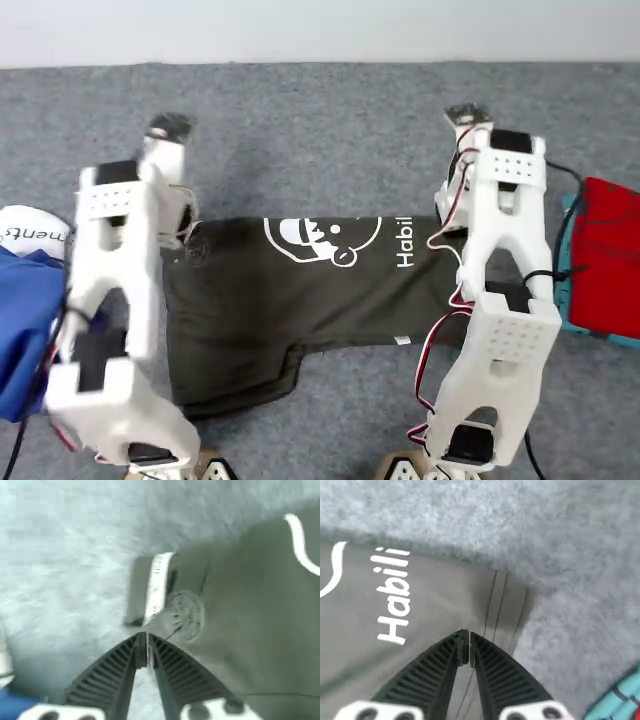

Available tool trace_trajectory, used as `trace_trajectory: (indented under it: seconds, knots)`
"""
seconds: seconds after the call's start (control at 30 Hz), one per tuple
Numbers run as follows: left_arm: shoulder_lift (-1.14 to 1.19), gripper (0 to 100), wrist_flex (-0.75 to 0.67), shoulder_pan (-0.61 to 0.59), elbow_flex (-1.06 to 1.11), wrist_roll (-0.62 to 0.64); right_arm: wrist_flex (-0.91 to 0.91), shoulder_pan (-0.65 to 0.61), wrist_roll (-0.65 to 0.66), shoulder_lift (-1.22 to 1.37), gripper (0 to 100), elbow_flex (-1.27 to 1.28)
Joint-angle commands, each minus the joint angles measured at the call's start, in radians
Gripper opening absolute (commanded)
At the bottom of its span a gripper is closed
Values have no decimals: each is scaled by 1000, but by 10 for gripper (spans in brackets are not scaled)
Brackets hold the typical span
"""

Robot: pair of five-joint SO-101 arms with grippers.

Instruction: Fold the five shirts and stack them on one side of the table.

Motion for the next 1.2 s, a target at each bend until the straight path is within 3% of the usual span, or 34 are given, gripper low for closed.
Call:
trace_trajectory:
  seconds: [0.0, 0.17, 0.37, 0.53, 0.73, 0.93, 1.17]
  knots:
    - [-186, 15, 54, -71, -42, -3, 130, -51, -5, -68, 9, -120]
    - [-273, 16, 107, -239, -42, -69, 260, -174, -5, -148, 9, -138]
    - [-276, 16, 78, -503, -44, -180, 257, -363, -3, -265, 9, -86]
    - [-275, 16, 57, -638, -42, -275, 259, -541, -3, -374, 9, 89]
    - [-275, 16, 40, -709, -47, -316, 255, -748, -3, -509, 9, 342]
    - [-275, 16, 41, -724, -42, -316, 252, -951, -5, -582, 14, 431]
    - [-276, 16, 51, -726, -42, -315, 239, -1078, -5, -552, 200, 465]
